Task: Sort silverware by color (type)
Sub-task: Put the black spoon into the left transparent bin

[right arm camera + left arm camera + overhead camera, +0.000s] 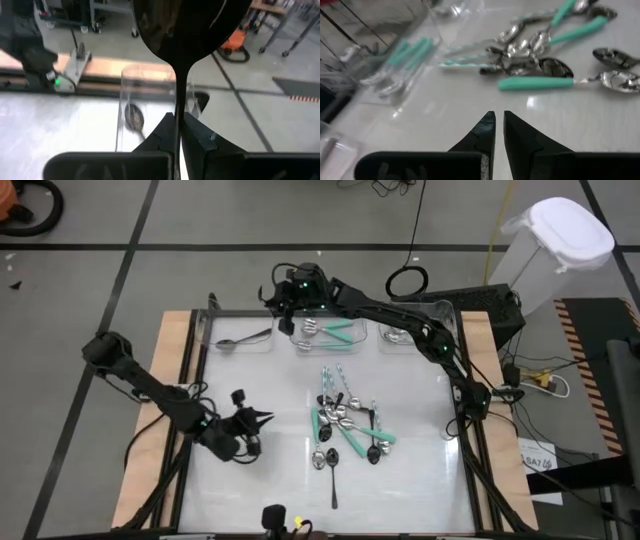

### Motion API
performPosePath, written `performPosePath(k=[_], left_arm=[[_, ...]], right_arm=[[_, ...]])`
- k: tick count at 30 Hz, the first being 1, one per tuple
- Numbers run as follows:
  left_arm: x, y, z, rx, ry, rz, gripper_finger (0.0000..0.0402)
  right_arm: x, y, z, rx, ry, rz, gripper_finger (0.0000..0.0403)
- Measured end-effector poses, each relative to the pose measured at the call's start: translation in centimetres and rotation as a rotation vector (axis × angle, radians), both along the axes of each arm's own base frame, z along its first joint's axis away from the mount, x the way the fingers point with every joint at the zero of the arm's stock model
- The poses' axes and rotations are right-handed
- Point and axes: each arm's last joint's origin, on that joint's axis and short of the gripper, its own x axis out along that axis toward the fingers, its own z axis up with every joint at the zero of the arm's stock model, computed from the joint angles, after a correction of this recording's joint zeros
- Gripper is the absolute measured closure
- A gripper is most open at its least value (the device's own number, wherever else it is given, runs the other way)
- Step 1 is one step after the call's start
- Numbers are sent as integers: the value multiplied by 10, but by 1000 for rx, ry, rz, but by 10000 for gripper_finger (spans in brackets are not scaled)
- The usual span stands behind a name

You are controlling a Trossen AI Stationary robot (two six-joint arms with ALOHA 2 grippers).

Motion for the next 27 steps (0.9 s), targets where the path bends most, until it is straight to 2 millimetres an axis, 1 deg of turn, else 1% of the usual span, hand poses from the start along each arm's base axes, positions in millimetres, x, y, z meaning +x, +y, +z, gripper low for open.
performPosePath(k=[3, 7, 10, 14, 18, 20, 23, 27], left_arm=[[-11, -1, 5, 27, -45, 6, 362], [-17, -3, 12, 42, -90, 11, 362], [-19, -3, 14, 39, -96, 7, 362], [-20, -4, 14, 51, -104, 16, 362], [-21, -2, 15, 82, -124, 56, 362], [-22, 0, 15, 116, -149, 107, 362], [-23, 5, 16, 160, -202, 211, 362], [-27, 17, 22, 145, -275, 323, 362]], right_arm=[[6, -3, -12, -1, -3, -1, 395], [14, -5, -23, -3, -42, -1, 395], [22, -3, -31, -8, -71, 3, 395], [27, 2, -34, -1, -94, 10, 395], [30, 4, -41, 6, -84, 11, 389], [31, 5, -46, 27, -65, 9, 386], [30, 11, -44, 70, -51, 32, 389], [30, 28, -34, 59, -28, 98, 393]])
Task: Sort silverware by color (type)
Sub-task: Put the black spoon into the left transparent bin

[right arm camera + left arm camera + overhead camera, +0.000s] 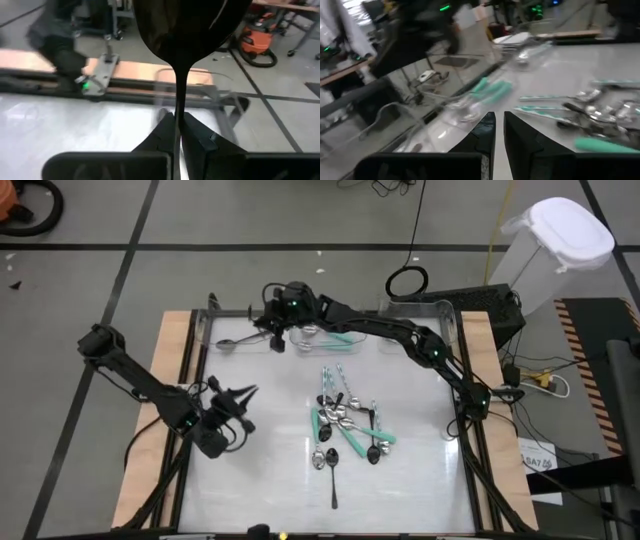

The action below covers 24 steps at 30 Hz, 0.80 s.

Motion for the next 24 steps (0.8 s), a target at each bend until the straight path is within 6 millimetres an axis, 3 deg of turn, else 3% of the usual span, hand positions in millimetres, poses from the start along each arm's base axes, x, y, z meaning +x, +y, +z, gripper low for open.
performPosePath(k=[5, 8, 11, 17, 24], left_arm=[[-17, 19, 15, -80, -56, 38, 327], [-23, 25, 26, -25, -25, 25, 294], [-24, 30, 47, 37, 2, 31, 275], [-20, 42, 90, -6, -78, 121, 270], [-21, 43, 87, -101, -117, 124, 270]], right_arm=[[1, 12, 4, -69, 27, 47, 393], [-1, 11, 5, -73, 36, 39, 393], [-2, 9, 3, -104, 65, -14, 393], [2, 10, 9, -231, 31, -116, 393], [5, 3, 16, -216, -100, -128, 394]])
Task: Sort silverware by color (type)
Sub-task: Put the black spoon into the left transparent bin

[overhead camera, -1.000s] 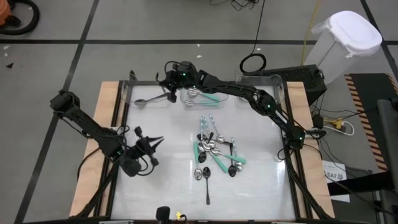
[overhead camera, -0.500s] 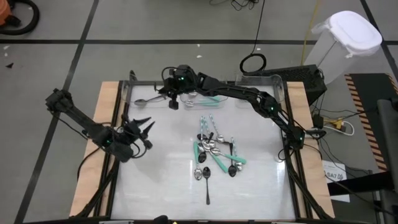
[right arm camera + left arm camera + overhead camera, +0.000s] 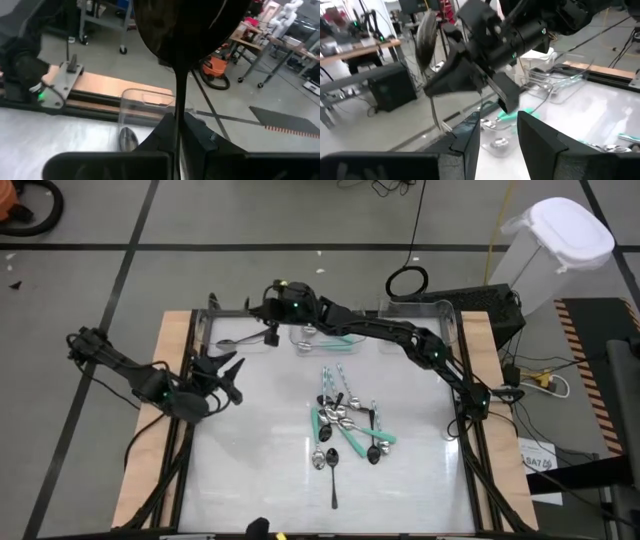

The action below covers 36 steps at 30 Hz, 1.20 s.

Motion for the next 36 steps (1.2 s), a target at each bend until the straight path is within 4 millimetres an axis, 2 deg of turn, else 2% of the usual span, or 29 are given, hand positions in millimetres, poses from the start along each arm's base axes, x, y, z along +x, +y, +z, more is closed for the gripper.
performPosePath(k=[5, 9, 16, 26, 32, 36], left_arm=[[-1, -4, -13, -75, 13, -7, 270], [5, -12, -22, -126, 36, -42, 270], [15, -24, -36, -93, 101, -59, 270], [16, -26, -37, -67, 135, -77, 270], [15, -28, -37, -65, 138, -89, 270], [15, -28, -37, -64, 138, -90, 270]], right_arm=[[-3, -7, -1, 76, -12, 72, 394], [-1, -9, -9, 93, 3, 92, 394], [9, -19, -40, 77, -2, 87, 386], [12, -31, -71, 116, 33, 55, 385], [9, -37, -69, 162, 20, 31, 381], [6, -40, -75, 211, 65, 14, 379]])
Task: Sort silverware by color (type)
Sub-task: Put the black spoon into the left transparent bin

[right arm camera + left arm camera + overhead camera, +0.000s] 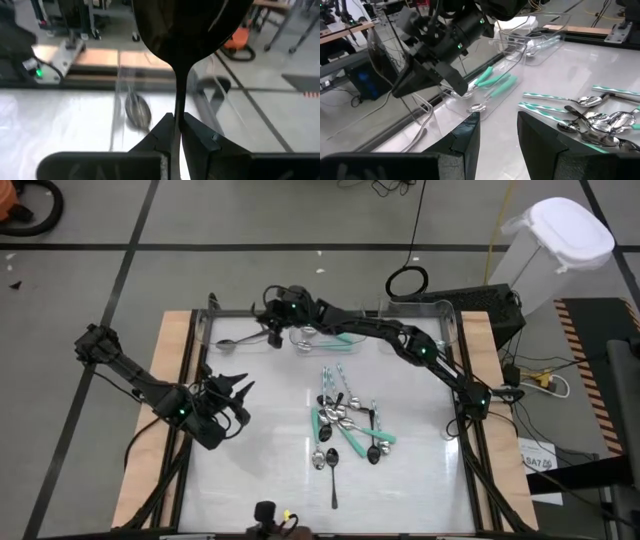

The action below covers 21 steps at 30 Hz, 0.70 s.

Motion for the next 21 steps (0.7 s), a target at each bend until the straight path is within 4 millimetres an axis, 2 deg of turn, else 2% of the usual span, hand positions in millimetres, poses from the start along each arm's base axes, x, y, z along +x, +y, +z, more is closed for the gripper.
performPosePath(k=[21], left_arm=[[0, 0, 0, 0, 0, 0, 270]], right_arm=[[-2, 1, -6, 29, 56, 0, 376]])
